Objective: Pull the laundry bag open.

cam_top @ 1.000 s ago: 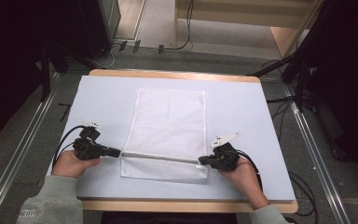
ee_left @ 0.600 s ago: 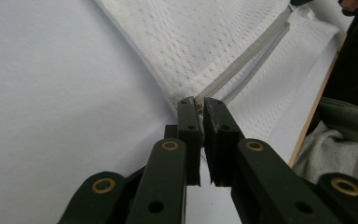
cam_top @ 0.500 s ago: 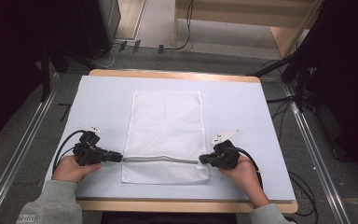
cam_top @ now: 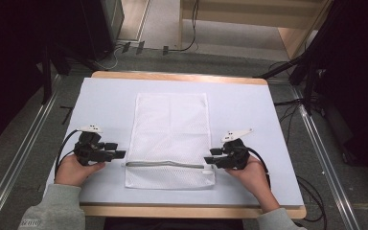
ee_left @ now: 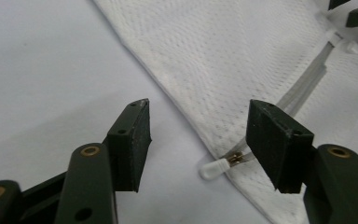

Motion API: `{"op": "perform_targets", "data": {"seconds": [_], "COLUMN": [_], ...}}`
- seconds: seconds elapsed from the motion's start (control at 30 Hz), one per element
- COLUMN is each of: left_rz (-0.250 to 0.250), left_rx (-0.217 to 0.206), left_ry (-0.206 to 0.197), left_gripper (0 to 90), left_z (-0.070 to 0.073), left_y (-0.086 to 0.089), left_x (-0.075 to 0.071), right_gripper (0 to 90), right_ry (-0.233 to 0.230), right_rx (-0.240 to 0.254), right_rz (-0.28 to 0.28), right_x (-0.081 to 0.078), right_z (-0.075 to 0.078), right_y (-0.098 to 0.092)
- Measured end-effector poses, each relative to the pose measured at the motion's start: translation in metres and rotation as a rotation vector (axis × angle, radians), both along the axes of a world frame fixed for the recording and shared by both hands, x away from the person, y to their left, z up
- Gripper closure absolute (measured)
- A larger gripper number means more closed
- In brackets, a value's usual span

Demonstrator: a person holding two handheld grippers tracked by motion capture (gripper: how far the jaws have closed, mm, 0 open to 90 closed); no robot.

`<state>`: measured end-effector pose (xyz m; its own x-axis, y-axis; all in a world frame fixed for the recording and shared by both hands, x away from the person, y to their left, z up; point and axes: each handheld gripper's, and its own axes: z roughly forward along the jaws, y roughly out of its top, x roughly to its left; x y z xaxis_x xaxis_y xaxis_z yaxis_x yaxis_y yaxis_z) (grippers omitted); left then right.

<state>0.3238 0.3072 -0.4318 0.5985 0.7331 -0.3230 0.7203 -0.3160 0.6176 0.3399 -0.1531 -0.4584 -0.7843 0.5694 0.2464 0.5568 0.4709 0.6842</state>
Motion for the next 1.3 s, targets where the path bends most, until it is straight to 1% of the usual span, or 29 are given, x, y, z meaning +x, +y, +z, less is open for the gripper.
{"op": "perform_targets", "data": {"seconds": [0.1, 0.17, 0.3, 0.37, 0.5, 0.57, 0.8, 0.9, 0.97, 1.1, 1.23, 1.3], "left_rz": [0.011, 0.018, 0.035, 0.043, 0.062, 0.067, 0.095, 0.103, 0.116, 0.125, 0.131, 0.136], "left_rx": [0.012, 0.017, 0.024, 0.026, 0.035, 0.037, 0.040, 0.050, 0.051, 0.055, 0.060, 0.054], "left_ry": [-0.007, -0.015, -0.018, -0.017, -0.015, -0.019, -0.031, -0.026, -0.022, -0.018, -0.012, -0.006], "left_gripper": [37.7, 36.7, 35.6, 35.4, 35.0, 34.4, 30.6, 30.5, 30.6, 30.6, 30.6, 30.8], "left_z": [-0.001, -0.002, -0.003, -0.003, -0.004, -0.004, -0.005, -0.006, -0.006, -0.007, -0.008, -0.008], "left_y": [0.000, 0.001, 0.004, 0.005, 0.008, 0.010, 0.018, 0.020, 0.021, 0.023, 0.024, 0.024], "left_x": [0.004, 0.007, 0.012, 0.013, 0.014, 0.015, 0.016, 0.016, 0.016, 0.017, 0.017, 0.017], "right_gripper": [47.6, 45.1, 40.7, 38.8, 37.8, 37.4, 36.5, 36.1, 35.7, 35.7, 35.7, 35.6], "right_ry": [-0.019, -0.020, -0.033, -0.030, -0.025, -0.031, -0.028, -0.030, -0.030, -0.030, -0.027, -0.025], "right_rx": [0.002, 0.004, 0.014, 0.022, 0.022, 0.021, 0.022, 0.017, 0.015, 0.013, 0.009, 0.007], "right_rz": [-0.019, -0.040, -0.075, -0.101, -0.148, -0.158, -0.204, -0.221, -0.232, -0.259, -0.276, -0.279], "right_x": [0.003, 0.004, 0.007, 0.009, 0.012, 0.014, 0.019, 0.021, 0.023, 0.026, 0.028, 0.028], "right_z": [0.000, 0.000, -0.001, -0.001, -0.001, -0.001, -0.003, -0.003, -0.004, -0.006, -0.007, -0.008], "right_y": [-0.004, -0.007, -0.014, -0.018, -0.028, -0.033, -0.049, -0.055, -0.060, -0.067, -0.071, -0.072]}}
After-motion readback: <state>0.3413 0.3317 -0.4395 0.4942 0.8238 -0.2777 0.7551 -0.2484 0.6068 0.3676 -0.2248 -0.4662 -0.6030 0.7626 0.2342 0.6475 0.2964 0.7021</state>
